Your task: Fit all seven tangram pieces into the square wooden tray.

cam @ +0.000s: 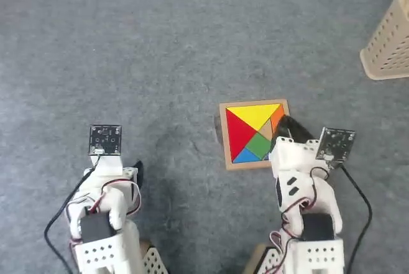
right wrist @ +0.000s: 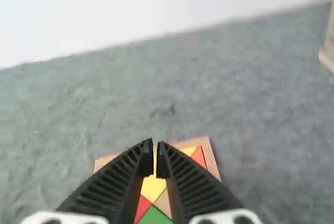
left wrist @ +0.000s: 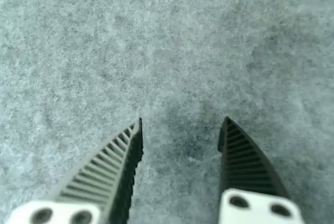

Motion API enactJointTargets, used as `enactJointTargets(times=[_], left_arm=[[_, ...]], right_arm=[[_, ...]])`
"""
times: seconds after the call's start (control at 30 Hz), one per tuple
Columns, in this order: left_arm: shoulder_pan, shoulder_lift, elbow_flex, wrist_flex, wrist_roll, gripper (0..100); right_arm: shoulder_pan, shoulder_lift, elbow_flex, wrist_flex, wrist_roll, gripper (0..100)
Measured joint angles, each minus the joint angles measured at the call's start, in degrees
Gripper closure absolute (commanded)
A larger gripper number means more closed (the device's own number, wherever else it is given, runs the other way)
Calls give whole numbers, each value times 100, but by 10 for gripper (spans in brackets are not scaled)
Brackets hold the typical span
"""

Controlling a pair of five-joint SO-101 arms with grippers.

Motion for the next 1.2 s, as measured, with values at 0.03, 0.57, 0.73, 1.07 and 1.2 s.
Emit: enactJointTargets(times=[0.03,0.57,0.73,1.07,1.2], left_arm=[[0,0,0,0,0,775],[0,0,0,0,0,775],[0,0,0,0,0,775],[0,0,0,0,0,775],[0,0,0,0,0,775]], right_arm=[[-9,0,0,0,0,988],[1916,53,0,2057,0,991],[1916,79,0,2796,0,991],[1952,79,0,3534,0,991],[1952,79,0,3534,0,991]])
